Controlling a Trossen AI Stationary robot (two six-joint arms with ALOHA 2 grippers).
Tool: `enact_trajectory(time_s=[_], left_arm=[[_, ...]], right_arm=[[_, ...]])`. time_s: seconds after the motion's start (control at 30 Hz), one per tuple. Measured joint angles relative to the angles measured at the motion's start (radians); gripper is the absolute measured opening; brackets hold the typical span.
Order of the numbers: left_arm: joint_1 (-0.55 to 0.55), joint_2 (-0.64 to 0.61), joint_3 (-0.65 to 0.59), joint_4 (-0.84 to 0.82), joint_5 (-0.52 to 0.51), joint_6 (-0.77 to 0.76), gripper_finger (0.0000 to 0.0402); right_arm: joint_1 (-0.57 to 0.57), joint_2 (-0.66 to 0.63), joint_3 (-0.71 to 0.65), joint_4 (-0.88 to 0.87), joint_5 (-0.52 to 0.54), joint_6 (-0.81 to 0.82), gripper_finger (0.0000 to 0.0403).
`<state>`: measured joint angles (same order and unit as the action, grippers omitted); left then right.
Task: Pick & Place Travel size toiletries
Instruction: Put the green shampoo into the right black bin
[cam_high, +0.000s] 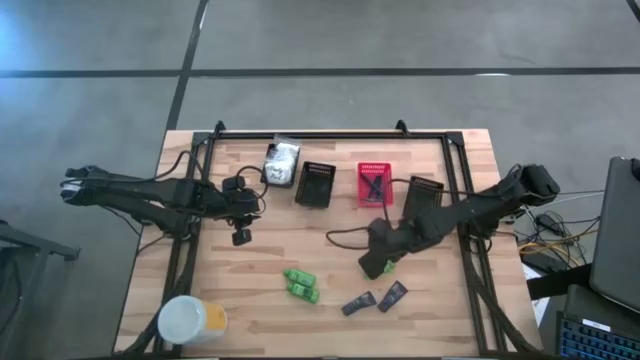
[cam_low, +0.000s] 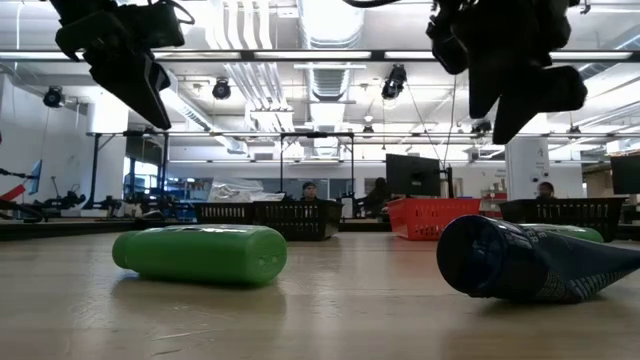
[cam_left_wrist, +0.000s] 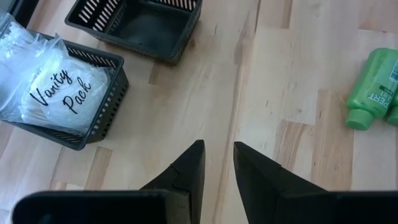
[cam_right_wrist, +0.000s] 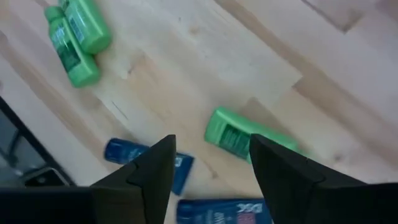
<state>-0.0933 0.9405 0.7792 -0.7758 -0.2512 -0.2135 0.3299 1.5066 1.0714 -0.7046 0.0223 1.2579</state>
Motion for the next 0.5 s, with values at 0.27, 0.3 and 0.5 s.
enact_trajectory(time_s=[0.27, 0.3, 0.5], left_arm=[[-0.001, 0.0, 0.0, 0.028, 0.058, 0.01, 0.009], [-0.001, 0.0, 0.0, 0.028, 0.062, 0.013, 0.009], [-0.001, 0.0, 0.0, 0.028, 0.079, 0.01, 0.009]], right_arm=[[0.045, 0.0, 0.0, 0.015, -0.049, 0.07, 0.0182], [0.049, 0.0, 0.0, 0.012, -0.048, 0.019, 0.018], [0.048, 0.0, 0.004, 0.022, -0.039, 0.063, 0.0164]])
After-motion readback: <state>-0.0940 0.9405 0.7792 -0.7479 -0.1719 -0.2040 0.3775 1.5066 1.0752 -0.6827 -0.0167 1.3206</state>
